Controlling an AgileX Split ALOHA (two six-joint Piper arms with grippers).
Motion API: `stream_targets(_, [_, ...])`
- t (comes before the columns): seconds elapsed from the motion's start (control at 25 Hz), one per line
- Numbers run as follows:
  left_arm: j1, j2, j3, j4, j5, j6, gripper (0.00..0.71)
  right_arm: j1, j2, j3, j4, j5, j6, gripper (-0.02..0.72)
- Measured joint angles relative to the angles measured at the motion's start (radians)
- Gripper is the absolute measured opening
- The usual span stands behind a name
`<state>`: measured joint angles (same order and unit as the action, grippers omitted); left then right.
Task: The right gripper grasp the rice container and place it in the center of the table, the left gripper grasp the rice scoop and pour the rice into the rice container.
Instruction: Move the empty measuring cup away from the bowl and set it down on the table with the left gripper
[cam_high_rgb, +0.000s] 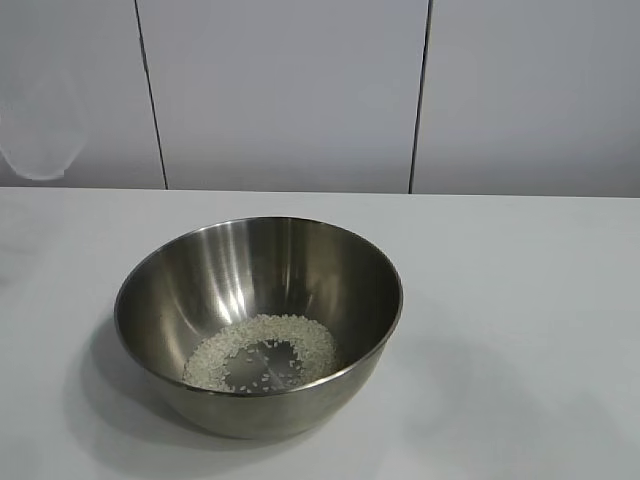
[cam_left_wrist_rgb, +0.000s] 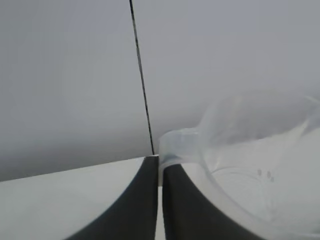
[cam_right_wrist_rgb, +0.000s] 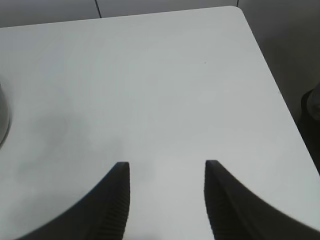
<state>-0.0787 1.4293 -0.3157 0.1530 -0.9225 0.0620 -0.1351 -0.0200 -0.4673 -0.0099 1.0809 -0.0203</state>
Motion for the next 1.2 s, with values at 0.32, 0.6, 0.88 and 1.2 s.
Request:
stream_targets(0.32, [0.104, 0.175, 0.038, 0.145, -0.104, -0.092, 0.009, 0.000, 0.000, 0.000, 0.000, 0.001, 0.000, 0.317])
stream_targets(0.6, [0.104, 0.412, 0.038, 0.166, -0.207, -0.082, 0.009, 0.000, 0.000, 0.000, 0.000, 0.001, 0.000, 0.317])
stream_targets(0.88, [0.104, 0.516, 0.035, 0.169, -0.208, 0.005, 0.009, 0.000, 0.000, 0.000, 0.000, 0.001, 0.000, 0.317])
stream_targets(1.2, [0.104, 0.536, 0.034, 0.169, -0.229, 0.080, 0.009, 0.000, 0.000, 0.000, 0.000, 0.001, 0.000, 0.317])
